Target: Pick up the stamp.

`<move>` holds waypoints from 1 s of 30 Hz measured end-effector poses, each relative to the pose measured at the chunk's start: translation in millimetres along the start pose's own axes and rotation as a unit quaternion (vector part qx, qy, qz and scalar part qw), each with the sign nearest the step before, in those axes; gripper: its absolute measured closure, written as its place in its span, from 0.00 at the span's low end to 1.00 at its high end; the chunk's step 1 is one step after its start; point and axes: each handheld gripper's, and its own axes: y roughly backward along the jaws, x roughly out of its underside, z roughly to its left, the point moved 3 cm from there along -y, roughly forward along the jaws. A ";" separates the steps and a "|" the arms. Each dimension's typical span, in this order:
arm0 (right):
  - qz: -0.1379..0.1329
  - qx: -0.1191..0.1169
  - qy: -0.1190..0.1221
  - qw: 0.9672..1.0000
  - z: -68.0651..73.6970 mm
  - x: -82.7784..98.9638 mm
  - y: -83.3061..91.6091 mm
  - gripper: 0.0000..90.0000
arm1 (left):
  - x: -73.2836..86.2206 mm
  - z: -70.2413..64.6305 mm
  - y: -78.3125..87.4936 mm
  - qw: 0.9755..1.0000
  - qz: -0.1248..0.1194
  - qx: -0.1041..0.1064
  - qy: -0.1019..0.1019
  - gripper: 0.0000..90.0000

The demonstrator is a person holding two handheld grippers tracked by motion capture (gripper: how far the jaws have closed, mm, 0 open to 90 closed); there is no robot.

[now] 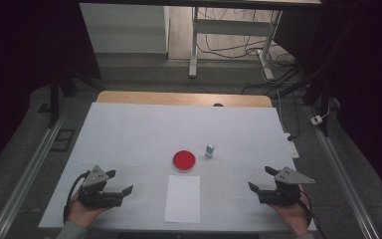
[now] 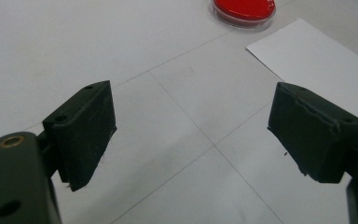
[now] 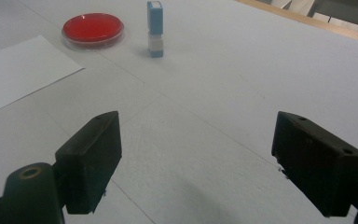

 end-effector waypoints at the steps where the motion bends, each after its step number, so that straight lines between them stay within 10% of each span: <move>1: -0.001 0.000 -0.001 1.000 -0.1 -0.1 -0.1 0.17 | 0.0 0.2 -0.1 1.000 0.000 0.000 0.000 0.17; 30: -0.019 -0.010 -0.007 1.000 8.2 -28.9 -21.7 0.23 | -0.6 2.3 -3.1 1.000 0.001 -0.002 0.001 0.17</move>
